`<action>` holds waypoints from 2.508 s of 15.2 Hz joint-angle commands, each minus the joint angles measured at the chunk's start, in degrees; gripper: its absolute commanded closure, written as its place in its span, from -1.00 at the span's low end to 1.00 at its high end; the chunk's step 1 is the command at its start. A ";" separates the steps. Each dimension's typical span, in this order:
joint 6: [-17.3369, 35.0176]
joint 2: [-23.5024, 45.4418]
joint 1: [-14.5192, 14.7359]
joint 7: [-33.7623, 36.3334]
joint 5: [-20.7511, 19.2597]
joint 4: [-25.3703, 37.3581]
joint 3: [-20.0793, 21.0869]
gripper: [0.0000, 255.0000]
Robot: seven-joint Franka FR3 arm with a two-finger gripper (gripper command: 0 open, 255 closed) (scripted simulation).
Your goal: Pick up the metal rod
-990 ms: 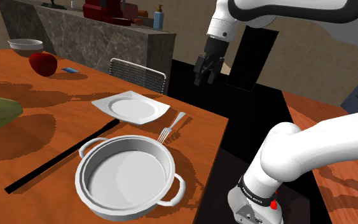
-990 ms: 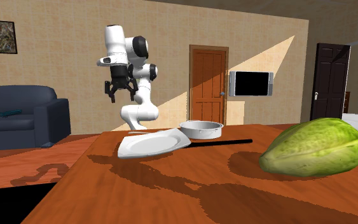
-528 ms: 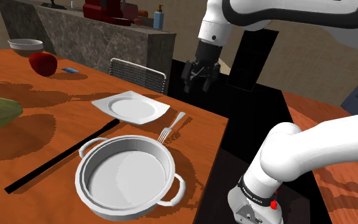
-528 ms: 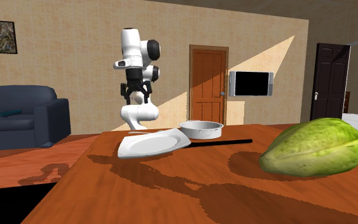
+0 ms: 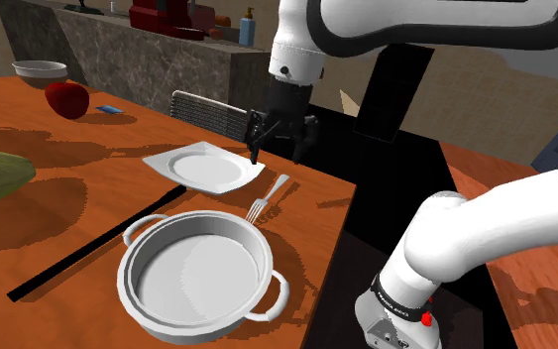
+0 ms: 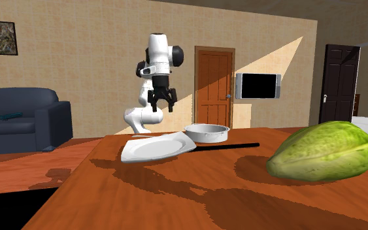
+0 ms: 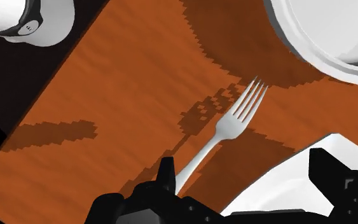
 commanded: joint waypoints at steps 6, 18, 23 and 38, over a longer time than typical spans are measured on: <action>4.19 11.32 -3.88 23.12 1.95 7.76 12.99 -1.00; 7.83 48.00 -7.36 69.76 -18.95 32.12 30.58 -1.00; 7.46 57.27 -2.03 78.99 -25.17 38.60 28.06 -1.00; 11.10 58.50 -1.84 79.38 -26.19 35.83 27.49 1.00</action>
